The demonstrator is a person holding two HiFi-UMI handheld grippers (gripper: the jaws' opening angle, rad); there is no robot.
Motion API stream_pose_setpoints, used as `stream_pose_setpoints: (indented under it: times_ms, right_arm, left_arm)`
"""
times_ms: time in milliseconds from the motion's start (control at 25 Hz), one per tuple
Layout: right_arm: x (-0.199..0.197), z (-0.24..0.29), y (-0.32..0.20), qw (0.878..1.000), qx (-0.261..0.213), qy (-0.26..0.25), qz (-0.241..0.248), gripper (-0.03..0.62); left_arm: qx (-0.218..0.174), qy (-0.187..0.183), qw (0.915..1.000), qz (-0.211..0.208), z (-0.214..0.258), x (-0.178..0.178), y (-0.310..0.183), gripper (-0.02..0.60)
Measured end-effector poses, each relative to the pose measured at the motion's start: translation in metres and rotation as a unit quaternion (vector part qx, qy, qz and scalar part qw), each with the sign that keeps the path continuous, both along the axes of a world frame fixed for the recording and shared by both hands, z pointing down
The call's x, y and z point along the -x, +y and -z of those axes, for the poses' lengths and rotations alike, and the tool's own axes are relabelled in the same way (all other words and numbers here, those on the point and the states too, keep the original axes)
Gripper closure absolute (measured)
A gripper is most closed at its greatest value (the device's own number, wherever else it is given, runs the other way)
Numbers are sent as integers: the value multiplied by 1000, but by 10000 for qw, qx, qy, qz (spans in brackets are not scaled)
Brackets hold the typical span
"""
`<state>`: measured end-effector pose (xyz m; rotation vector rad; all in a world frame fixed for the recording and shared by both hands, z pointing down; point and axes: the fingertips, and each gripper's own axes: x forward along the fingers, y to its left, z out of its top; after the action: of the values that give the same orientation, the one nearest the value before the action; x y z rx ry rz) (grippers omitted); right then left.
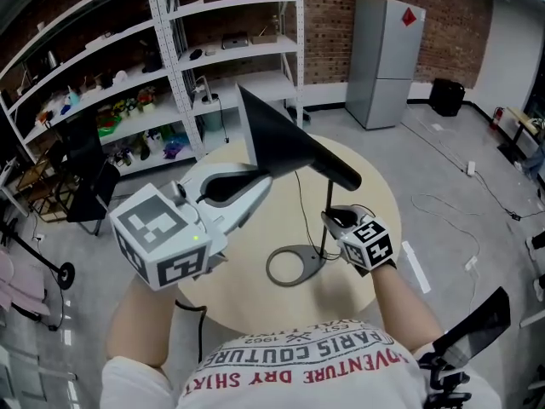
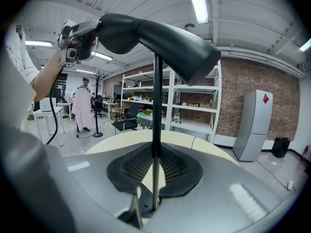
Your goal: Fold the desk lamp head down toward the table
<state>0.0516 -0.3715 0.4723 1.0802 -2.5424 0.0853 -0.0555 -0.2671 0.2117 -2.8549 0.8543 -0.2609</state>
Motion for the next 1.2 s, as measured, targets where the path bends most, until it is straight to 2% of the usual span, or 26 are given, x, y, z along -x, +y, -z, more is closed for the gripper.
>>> stream_pose_setpoints:
  times_ms: [280,1200]
  right_arm:
    - [0,4,-2,10000,-16,-29,-15,546]
    - [-6,11,-11,9999,-53,-103,-100,548]
  left_arm:
    - [82,-43,9999,116,-3,4,-1,575]
    - [187,168,9991,341,-27,12,-8,578]
